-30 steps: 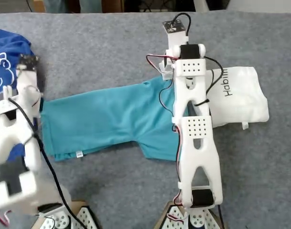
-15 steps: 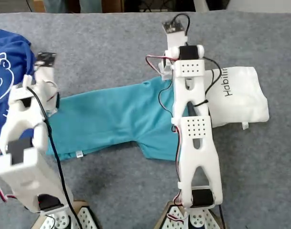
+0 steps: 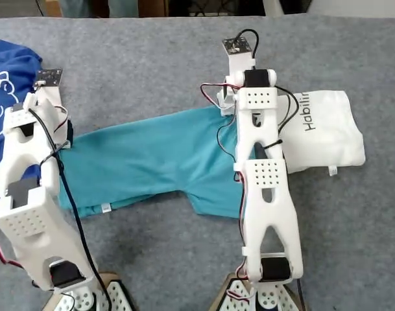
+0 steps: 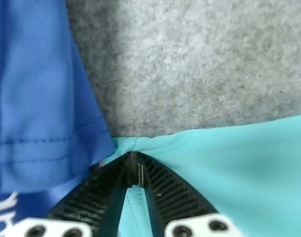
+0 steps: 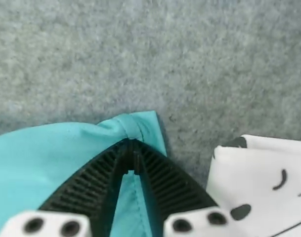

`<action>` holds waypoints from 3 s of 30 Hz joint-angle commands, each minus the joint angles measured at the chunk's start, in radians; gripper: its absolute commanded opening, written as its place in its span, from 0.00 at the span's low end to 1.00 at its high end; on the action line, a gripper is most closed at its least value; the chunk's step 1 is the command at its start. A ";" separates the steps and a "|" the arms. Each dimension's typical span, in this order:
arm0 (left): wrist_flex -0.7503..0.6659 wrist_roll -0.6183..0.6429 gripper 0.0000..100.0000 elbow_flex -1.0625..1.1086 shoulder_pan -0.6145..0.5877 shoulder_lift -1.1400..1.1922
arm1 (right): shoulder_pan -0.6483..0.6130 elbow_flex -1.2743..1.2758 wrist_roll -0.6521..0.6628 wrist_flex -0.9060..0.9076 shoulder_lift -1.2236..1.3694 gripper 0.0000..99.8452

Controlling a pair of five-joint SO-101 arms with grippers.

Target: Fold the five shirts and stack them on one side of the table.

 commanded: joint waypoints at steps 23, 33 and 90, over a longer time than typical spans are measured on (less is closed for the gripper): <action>0.097 0.000 0.03 0.674 0.096 -0.848 | -0.023 0.562 -0.008 0.092 -0.723 0.01; 0.140 0.000 0.03 0.763 0.094 -0.858 | -0.021 0.759 -0.009 0.094 -0.762 0.01; -0.097 0.002 0.03 0.667 0.054 -0.476 | 0.104 1.392 0.025 -0.319 -0.785 0.01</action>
